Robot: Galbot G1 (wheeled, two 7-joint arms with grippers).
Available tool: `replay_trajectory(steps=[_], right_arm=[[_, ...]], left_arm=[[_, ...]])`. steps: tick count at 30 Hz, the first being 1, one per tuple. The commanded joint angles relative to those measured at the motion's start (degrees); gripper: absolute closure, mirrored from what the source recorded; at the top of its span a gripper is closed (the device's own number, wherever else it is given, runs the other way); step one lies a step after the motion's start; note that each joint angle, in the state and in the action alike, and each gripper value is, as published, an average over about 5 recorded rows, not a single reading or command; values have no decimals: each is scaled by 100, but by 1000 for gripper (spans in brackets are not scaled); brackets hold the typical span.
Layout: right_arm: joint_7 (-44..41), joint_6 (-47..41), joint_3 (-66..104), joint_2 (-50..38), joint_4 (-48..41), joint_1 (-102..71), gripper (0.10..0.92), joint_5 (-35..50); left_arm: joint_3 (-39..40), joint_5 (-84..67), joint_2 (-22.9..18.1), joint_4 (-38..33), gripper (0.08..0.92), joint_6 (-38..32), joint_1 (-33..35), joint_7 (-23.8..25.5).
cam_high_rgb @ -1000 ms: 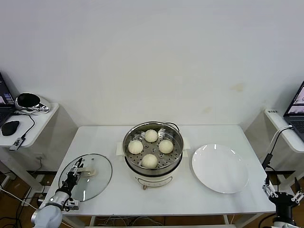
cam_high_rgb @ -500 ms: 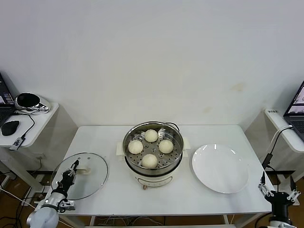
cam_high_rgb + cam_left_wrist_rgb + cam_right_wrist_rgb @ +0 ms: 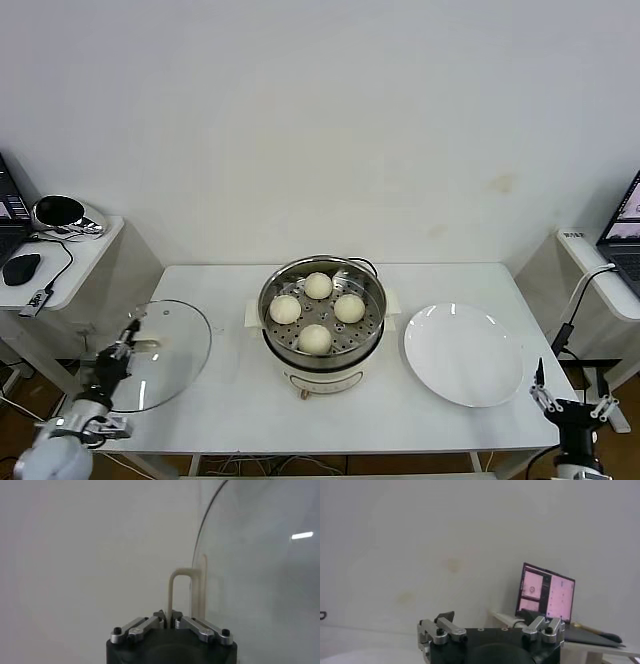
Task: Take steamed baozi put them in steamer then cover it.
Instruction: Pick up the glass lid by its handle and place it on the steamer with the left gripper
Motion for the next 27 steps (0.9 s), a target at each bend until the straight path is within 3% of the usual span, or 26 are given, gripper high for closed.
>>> replay_trajectory(steps=[1,5,11,16,21,27], right_arm=[[-36,-142,-220,13,200,-50,203,148],[-53,-141,-295,46,184,-35,203,33],[-84,-127,-424,117,116,-62,203,-107],[-71,-129,-571,214,46,-34,203,-275],[-71,-175,-579,265,-1,50,203,-366],[-56,-201,-611,343,-88,129,203,-517]], left_arm=[[-714,-1733,868,-1803,857,687,673,890],[-274,-1794,1018,-2269,857,1255,410,1097],[1377,-1756,1106,-2573,857,2170,-770,1295],[2717,-1320,673,-2497,857,2729,-1860,1556],[3495,-713,128,-2348,857,3317,-2774,1965],[4236,-192,-451,-2124,857,3889,-3389,2341]])
